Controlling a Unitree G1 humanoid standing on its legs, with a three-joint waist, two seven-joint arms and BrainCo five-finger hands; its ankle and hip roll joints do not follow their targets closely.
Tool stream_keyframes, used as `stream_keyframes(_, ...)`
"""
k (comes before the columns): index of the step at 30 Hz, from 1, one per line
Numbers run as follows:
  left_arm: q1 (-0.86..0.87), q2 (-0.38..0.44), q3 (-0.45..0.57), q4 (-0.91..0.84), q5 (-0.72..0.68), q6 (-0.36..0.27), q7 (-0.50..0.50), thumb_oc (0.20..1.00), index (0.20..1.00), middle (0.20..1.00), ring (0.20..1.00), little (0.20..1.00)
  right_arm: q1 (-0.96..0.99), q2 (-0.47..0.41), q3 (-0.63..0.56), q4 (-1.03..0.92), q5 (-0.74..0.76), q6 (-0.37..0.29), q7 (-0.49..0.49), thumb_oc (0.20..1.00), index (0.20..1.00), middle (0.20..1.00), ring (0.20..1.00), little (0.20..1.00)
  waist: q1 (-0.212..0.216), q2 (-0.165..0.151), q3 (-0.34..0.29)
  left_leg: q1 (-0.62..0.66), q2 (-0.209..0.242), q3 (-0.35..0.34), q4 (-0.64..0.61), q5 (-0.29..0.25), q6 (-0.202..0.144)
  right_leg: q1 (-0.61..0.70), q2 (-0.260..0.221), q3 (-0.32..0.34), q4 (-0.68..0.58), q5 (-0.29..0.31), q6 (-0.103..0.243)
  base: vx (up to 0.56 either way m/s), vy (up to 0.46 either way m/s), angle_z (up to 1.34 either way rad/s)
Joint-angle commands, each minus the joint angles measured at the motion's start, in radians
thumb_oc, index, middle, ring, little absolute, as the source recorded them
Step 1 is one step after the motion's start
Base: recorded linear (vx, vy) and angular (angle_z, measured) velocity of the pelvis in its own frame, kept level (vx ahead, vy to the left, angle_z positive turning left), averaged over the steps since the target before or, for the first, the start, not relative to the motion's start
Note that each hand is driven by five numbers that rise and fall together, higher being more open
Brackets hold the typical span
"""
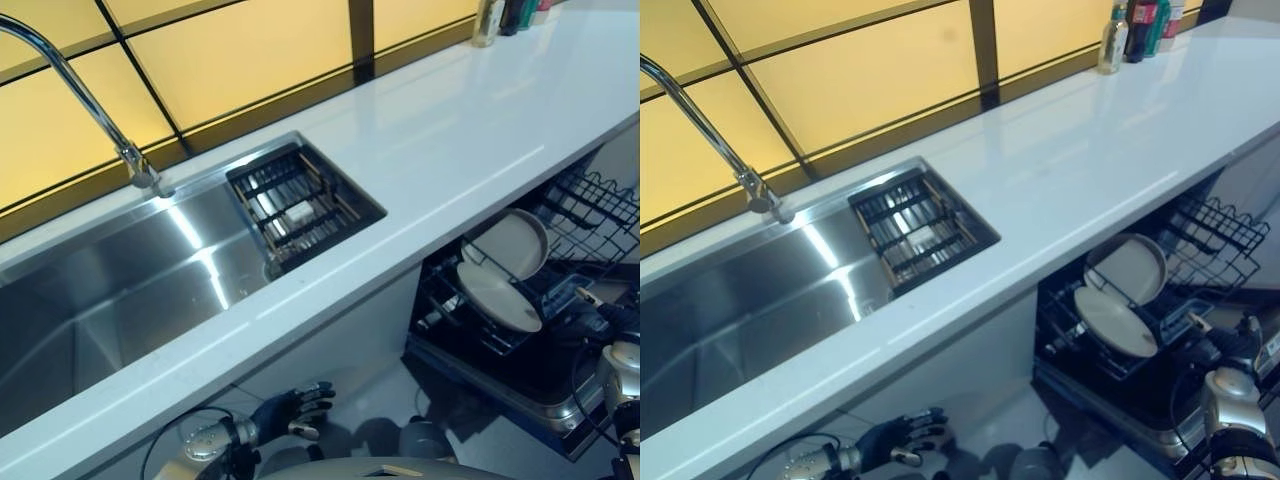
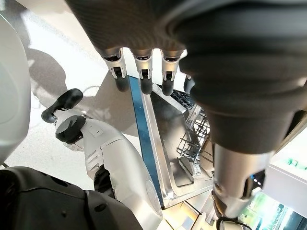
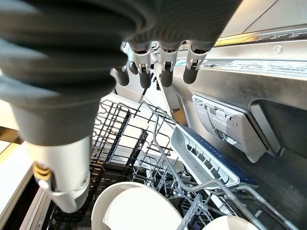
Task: Pick up plates and place into dishwasher.
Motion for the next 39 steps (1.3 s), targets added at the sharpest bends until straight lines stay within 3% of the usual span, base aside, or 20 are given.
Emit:
stream_keyframes(1,0.001,0.035,0.046,-0.03,-0.001,-0.037,-0.015,1.0,1.0,1.0,1.0,1.0,-0.029,0.002,-0.023,-0.067,0.013,-0.064,-0.02,1.0,1.0,1.0,1.0,1.0,-0.004,-0.028,0.006,-0.059,0.066,-0.017,0.116,-0.072,0.004,-0.047,-0.019,0.011,-0.005,0.042,0.057,0.0,-0.093,-0.01)
stream_keyframes(9,-0.016,0.057,0.037,-0.062,0.002,-0.022,-0.014,1.0,1.0,1.0,1.0,1.0,-0.071,-0.051,0.003,-0.173,-0.042,-0.056,-0.115,1.0,1.0,1.0,1.0,1.0,-0.013,-0.028,0.027,-0.091,0.089,-0.013,0.158,-0.077,-0.003,-0.076,-0.011,0.013,0.01,0.048,0.049,-0.03,-0.083,-0.02)
stream_keyframes(14,-0.037,0.029,0.014,-0.063,0.003,-0.013,-0.023,1.0,1.0,1.0,1.0,1.0,-0.139,-0.121,-0.01,-0.213,-0.297,-0.03,-0.367,1.0,1.0,1.0,1.0,1.0,-0.025,0.002,0.011,-0.088,0.105,-0.011,0.184,-0.094,-0.012,-0.075,-0.005,0.004,0.028,0.034,0.038,0.01,0.031,-0.03)
stream_keyframes(18,-0.007,0.007,-0.007,-0.064,0.013,-0.012,-0.022,1.0,1.0,1.0,1.0,1.0,-0.16,-0.158,-0.003,-0.167,-0.341,-0.034,-0.455,1.0,1.0,1.0,1.0,1.0,-0.025,0.022,-0.032,-0.035,0.1,0.003,0.141,-0.101,-0.015,-0.041,-0.003,-0.001,0.001,0.022,0.039,0.13,0.047,-0.01)
stream_keyframes(21,0.011,-0.003,-0.02,-0.056,0.021,-0.02,-0.028,1.0,1.0,1.0,1.0,1.0,-0.16,-0.154,-0.021,-0.113,-0.234,-0.074,-0.424,1.0,1.0,1.0,1.0,1.0,-0.02,0.035,-0.052,-0.016,0.095,0.002,0.126,-0.105,-0.017,-0.029,-0.005,-0.009,-0.004,0.016,0.037,0.09,0.036,-0.02)
stream_keyframes(27,-0.006,-0.018,-0.045,-0.053,0.003,-0.023,-0.039,1.0,1.0,1.0,1.0,1.0,-0.161,-0.051,-0.084,0.009,0.008,-0.157,-0.332,1.0,1.0,1.0,1.0,1.0,-0.016,0.073,-0.046,-0.02,0.081,-0.004,0.124,-0.104,-0.012,-0.052,-0.02,-0.013,0.02,0.011,0.037,0.03,0.06,0.0)
stream_keyframes(35,-0.084,-0.045,-0.105,-0.018,-0.067,-0.129,-0.024,1.0,1.0,1.0,1.0,1.0,-0.291,-0.012,-0.059,0.127,0.287,-0.236,-0.13,1.0,1.0,1.0,1.0,1.0,-0.039,0.171,0.053,-0.103,0.042,-0.018,0.144,-0.065,-0.01,-0.166,-0.055,0.007,0.113,0.006,0.028,-0.12,0.158,0.01)
stream_keyframes(39,-0.1,-0.048,-0.12,-0.034,-0.098,-0.142,-0.003,1.0,1.0,1.0,1.0,1.0,-0.333,-0.021,-0.042,0.222,0.351,-0.251,-0.07,1.0,1.0,1.0,1.0,1.0,-0.046,0.191,0.079,-0.124,0.03,-0.018,0.149,-0.056,-0.01,-0.194,-0.061,0.013,0.129,0.006,0.02,-0.05,0.091,0.07)
